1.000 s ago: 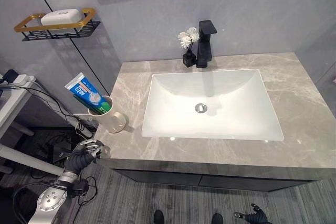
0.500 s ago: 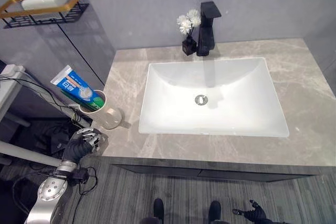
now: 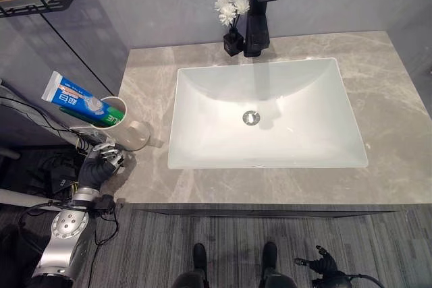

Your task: Put brush and paste in cup on sink, flatten towel.

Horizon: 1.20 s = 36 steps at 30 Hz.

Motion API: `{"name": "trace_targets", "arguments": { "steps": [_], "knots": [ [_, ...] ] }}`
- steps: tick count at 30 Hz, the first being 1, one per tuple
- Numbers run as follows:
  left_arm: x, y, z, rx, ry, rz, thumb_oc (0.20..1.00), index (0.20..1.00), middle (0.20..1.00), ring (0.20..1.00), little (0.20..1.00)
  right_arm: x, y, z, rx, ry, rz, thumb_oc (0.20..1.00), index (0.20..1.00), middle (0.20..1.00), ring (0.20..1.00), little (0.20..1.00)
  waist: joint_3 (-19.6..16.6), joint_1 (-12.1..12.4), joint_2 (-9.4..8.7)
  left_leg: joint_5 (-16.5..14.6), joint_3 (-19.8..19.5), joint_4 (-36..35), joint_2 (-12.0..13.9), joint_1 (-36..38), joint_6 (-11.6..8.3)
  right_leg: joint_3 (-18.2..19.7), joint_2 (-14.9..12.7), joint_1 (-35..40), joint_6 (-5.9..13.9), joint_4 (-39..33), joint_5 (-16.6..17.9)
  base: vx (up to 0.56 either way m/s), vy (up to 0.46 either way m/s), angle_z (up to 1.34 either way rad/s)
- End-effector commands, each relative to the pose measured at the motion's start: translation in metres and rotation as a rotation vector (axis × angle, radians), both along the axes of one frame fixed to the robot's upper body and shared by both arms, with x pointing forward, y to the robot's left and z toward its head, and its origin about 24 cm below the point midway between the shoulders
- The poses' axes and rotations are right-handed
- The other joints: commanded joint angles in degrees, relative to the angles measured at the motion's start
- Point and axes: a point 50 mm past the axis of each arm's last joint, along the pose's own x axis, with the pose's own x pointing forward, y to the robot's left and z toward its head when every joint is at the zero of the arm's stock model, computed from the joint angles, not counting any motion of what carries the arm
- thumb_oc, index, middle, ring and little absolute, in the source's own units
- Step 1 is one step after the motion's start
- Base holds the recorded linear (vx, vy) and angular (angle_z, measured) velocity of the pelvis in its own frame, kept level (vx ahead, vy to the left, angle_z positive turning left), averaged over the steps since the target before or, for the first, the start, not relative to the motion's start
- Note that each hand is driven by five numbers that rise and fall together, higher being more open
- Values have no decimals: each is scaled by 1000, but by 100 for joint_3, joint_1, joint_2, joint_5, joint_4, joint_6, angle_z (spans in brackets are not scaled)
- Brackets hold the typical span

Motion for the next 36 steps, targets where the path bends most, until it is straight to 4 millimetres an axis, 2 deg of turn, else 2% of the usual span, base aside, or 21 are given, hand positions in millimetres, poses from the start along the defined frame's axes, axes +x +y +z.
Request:
{"name": "trace_targets", "arguments": {
  "steps": [1,11,21,36],
  "knots": [
    [-2,8,-11,-2,54,46,200,200,200,200,200,15,4,3,-8,-32,23,1000,1000,1000,1000,1000,104,-193,-174,340,-207,11,129,-257,-59,343,-345,306,259,34,132,36,-3,-14],
    [-13,4,-20,-20,92,5,200,200,200,200,200,7,8,-2,12,6,7,1000,1000,1000,1000,1000,7,-191,-193,295,-151,11,179,-79,-65,361,-333,441,220,34,46,6,0,-2],
    [-27,7,-19,-15,116,-41,200,200,200,200,200,1,7,-3,16,19,19,1000,1000,1000,1000,1000,-21,-162,-154,310,-119,11,191,-52,-81,403,-300,444,207,34,28,0,0,0],
    [-21,8,-20,-37,100,15,200,200,200,200,200,1,6,-4,15,22,9,1000,1000,1000,1000,1000,29,-207,-114,338,-89,11,192,-188,-90,451,-306,255,220,34,86,-1,0,0]
  ]
}}
